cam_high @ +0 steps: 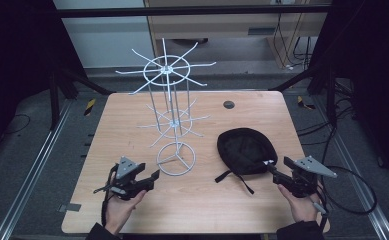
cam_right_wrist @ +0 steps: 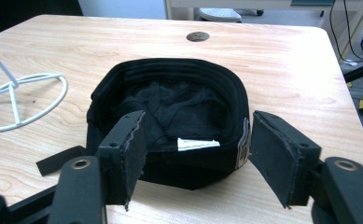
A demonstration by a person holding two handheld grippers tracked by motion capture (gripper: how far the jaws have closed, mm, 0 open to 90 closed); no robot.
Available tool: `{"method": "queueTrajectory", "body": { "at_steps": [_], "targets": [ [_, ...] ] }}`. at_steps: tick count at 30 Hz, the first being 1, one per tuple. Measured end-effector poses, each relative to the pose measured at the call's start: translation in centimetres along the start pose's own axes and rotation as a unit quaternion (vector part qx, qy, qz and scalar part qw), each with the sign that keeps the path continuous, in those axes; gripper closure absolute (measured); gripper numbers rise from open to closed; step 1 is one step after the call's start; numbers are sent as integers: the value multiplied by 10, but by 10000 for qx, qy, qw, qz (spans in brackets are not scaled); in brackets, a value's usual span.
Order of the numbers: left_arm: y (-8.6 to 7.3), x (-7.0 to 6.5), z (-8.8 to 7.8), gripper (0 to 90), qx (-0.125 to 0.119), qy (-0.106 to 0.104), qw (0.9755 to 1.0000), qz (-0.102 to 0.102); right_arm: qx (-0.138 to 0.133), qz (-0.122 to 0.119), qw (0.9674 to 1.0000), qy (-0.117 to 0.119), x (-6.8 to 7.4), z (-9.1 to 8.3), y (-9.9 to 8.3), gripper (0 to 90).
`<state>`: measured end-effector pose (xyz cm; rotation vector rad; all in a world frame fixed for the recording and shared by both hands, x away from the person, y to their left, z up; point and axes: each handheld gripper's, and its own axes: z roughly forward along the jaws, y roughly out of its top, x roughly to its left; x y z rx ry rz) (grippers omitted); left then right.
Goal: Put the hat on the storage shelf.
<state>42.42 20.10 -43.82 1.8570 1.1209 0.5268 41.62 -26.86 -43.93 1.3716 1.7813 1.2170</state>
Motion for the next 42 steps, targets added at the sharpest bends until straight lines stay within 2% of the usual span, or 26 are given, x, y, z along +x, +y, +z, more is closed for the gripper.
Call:
{"method": "queueTrajectory", "body": {
  "at_steps": [1, 2, 10, 13, 17, 21, 25, 26, 31, 34, 37, 40, 41, 42],
  "targets": [
    [0, 0, 0, 385, 0, 0, 10000, 0, 2, -30, 10000, 3, 0, 0, 1, 370],
    [3, -11, 6, 387, 23, -47, 9999, 90, 14, -37, 10000, 14, 0, 1, 2, 374],
    [16, -49, 30, 404, 90, -347, 9990, 282, 30, -145, 9999, 84, 0, 6, 6, 417],
    [18, -62, 39, 407, 111, -328, 9984, 451, 34, -144, 9999, 82, -2, 9, 9, 424],
    [22, -77, 51, 408, 136, -440, 9980, 435, 98, -153, 9998, 83, -3, 14, 10, 453],
    [25, -91, 64, 411, 167, -450, 9973, 552, 158, -209, 9996, 40, -5, 17, 10, 477],
    [32, -100, 78, 427, 151, -485, 9968, 620, 211, -190, 9996, -11, -9, 23, 11, 499],
    [34, -102, 82, 430, 148, -497, 9972, 539, 211, -203, 9996, -46, -10, 25, 11, 507],
    [42, -114, 102, 442, 158, -564, 9971, 494, 307, -229, 9992, -134, -16, 35, 12, 532],
    [46, -120, 112, 451, 179, -568, 9966, 562, 366, -232, 9989, -159, -20, 41, 12, 555],
    [48, -124, 120, 453, 177, -585, 9968, 510, 395, -197, 9989, -177, -23, 44, 13, 574],
    [51, -126, 132, 453, 232, -632, 9970, 375, 407, -227, 9987, -217, -26, 48, 14, 582],
    [52, -128, 140, 453, 217, -635, 9974, 251, 434, -214, 9985, -243, -28, 50, 15, 585],
    [52, -129, 144, 453, 268, -629, 9974, 238, 445, -217, 9984, -255, -29, 51, 15, 586]
  ]
}}
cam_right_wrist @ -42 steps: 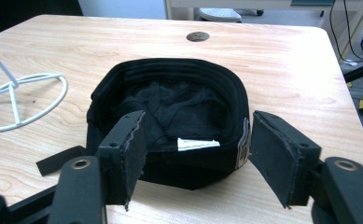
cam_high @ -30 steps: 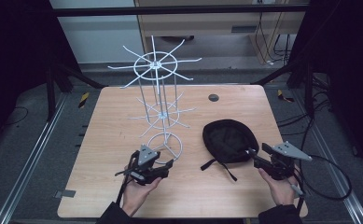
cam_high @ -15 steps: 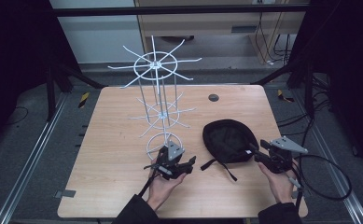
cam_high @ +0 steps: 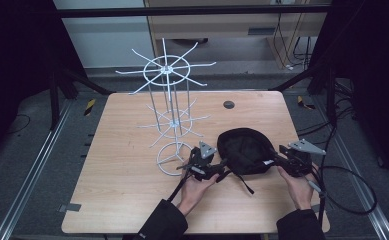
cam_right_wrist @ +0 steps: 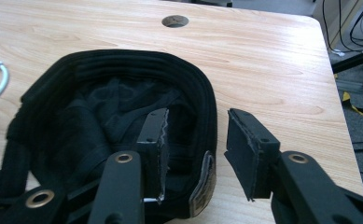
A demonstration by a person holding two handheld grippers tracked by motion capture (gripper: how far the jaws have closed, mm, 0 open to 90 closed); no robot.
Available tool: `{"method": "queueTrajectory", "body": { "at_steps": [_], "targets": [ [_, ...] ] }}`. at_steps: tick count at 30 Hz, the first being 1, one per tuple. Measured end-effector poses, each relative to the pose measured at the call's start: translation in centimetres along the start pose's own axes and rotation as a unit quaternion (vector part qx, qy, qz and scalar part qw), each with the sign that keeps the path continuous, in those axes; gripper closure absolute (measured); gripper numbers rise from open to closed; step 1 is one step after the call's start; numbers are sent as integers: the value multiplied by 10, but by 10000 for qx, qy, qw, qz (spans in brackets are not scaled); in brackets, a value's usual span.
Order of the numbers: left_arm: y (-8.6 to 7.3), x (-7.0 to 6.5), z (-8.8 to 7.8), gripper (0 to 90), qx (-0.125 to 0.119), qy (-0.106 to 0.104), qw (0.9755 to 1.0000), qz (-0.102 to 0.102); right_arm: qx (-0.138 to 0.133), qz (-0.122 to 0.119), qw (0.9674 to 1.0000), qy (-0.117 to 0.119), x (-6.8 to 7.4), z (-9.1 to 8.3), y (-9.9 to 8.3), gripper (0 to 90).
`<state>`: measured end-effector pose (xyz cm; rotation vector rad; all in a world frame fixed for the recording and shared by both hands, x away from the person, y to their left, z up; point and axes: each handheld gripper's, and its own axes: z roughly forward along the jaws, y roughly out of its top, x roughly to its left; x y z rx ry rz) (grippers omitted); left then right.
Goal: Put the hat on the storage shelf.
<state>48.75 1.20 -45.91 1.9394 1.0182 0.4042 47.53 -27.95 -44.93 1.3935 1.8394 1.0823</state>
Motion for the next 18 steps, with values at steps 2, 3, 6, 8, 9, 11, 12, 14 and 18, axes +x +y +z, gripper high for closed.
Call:
{"method": "queueTrajectory", "body": {
  "at_steps": [2, 3, 6, 8, 9, 11, 12, 14, 18],
  "targets": [
    [2, -2, 9, 452, 24, 49, 10000, 56, 33, 33, 10000, -2, -2, 2, 0, 588],
    [4, -2, 12, 452, 40, 54, 10000, 56, 40, 35, 10000, -4, -3, 3, 0, 590],
    [9, -3, 23, 453, 7, 43, 10000, -43, 105, 67, 9999, 10, -6, 6, -1, 597],
    [12, -4, 30, 453, 45, 47, 10000, -76, 140, 85, 9999, 7, -7, 8, -2, 601],
    [13, -5, 34, 453, 67, 46, 9999, -85, 161, 71, 9998, 17, -7, 9, -2, 603],
    [13, -6, 40, 460, 168, 90, 9997, -122, 217, 41, 9998, 18, -7, 11, -4, 607],
    [12, -6, 42, 466, 187, 69, 9997, -162, 264, 56, 9996, 20, -7, 12, -4, 607],
    [11, -7, 46, 486, 201, 149, 9995, -169, 342, 31, 9994, 51, -7, 15, -7, 611],
    [8, -3, 51, 526, 397, 258, 9988, -147, 504, 65, 9987, 81, -8, 18, -10, 636]
  ]
}}
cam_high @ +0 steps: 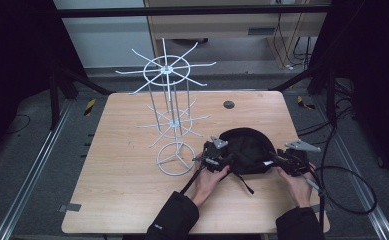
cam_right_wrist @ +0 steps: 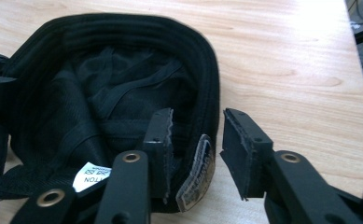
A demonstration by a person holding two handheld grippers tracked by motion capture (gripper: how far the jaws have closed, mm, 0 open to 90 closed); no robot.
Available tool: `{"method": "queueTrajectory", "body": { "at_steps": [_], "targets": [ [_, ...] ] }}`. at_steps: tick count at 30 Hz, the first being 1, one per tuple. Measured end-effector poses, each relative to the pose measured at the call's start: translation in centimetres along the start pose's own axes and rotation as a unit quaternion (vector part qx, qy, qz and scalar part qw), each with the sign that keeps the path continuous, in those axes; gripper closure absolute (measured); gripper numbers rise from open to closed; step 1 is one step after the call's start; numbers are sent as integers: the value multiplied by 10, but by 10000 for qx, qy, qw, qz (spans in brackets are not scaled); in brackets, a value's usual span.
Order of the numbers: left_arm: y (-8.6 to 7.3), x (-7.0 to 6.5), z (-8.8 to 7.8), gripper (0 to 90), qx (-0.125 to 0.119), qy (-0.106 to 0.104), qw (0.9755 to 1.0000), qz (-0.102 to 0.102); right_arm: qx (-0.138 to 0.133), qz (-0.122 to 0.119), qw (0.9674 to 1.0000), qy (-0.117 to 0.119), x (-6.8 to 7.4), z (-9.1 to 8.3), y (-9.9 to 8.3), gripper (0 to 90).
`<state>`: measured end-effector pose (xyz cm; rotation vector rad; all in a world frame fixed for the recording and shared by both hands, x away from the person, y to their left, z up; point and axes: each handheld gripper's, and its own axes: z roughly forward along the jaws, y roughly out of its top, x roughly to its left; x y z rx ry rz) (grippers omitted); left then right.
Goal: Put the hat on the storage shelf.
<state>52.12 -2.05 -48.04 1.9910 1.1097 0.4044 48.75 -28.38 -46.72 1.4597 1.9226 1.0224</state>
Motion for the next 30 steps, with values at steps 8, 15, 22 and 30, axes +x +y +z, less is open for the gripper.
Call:
{"method": "queueTrajectory", "body": {
  "at_steps": [8, 15, 22, 30],
  "targets": [
    [-5, 8, 6, 646, 280, 19, 9995, -132, 173, 6, 9998, -34, 2, 2, -2, 722],
    [-9, 13, 6, 773, 394, -25, 9989, -235, 205, 53, 9998, -53, 0, 3, -2, 713],
    [-11, 12, 3, 812, 335, -89, 9993, -155, 264, 83, 9996, -60, 1, 7, -5, 706],
    [-13, 5, 1, 816, 196, -165, 9996, -81, 65, 75, 9999, -134, 4, -6, 2, 812]
  ]
}}
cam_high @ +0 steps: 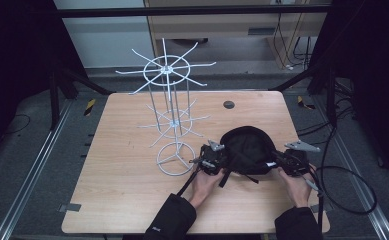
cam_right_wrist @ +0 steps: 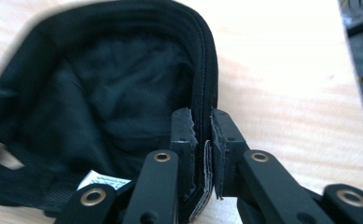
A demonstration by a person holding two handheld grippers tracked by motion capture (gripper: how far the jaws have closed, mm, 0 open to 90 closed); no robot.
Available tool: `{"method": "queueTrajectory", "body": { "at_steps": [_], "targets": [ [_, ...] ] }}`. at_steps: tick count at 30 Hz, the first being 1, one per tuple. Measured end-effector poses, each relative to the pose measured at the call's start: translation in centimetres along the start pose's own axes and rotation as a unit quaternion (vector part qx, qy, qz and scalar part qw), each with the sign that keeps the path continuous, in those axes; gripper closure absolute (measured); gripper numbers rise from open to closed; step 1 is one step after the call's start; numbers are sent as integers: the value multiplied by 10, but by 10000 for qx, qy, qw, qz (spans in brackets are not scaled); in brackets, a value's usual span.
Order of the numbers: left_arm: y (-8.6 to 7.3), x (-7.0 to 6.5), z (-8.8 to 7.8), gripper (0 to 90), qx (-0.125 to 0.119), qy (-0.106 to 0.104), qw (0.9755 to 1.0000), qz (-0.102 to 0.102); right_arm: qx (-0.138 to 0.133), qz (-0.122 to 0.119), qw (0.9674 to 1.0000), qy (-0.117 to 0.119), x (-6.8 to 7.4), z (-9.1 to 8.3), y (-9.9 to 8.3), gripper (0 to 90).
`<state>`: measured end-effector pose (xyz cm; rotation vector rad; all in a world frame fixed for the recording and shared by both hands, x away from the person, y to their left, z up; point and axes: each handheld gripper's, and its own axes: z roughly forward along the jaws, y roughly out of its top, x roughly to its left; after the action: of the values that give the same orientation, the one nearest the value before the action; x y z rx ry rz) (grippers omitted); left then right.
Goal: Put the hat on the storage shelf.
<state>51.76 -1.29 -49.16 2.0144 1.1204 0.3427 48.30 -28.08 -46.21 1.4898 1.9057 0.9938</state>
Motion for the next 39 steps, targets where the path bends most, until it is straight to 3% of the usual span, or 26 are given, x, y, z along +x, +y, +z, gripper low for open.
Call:
{"method": "queueTrajectory", "body": {
  "at_steps": [3, 8, 16, 24, 27, 35, 39],
  "targets": [
    [1, -2, 0, 816, -31, -38, 10000, 20, -386, 34, 9992, 131, 2, -16, 6, 815],
    [3, -5, 3, 814, -30, -74, 10000, 52, -911, -200, 9948, 418, 10, -38, 12, 816],
    [8, -3, 14, 814, -74, -169, 9998, -108, -1195, -655, 9869, 866, 31, -51, 18, 818],
    [11, 4, 20, 814, -174, -323, 9993, -111, -1116, -1144, 9799, 1192, 54, -48, 9, 820],
    [11, 5, 21, 814, -190, -336, 9992, -130, -1091, -1197, 9782, 1301, 57, -48, 5, 820],
    [12, 10, 23, 806, -178, -410, 9989, -123, -890, -1253, 9782, 1397, 64, -48, -9, 820],
    [13, 13, 21, 754, -64, -469, 9989, -11, -848, -1346, 9789, 1286, 67, -49, -12, 822]
  ]
}}
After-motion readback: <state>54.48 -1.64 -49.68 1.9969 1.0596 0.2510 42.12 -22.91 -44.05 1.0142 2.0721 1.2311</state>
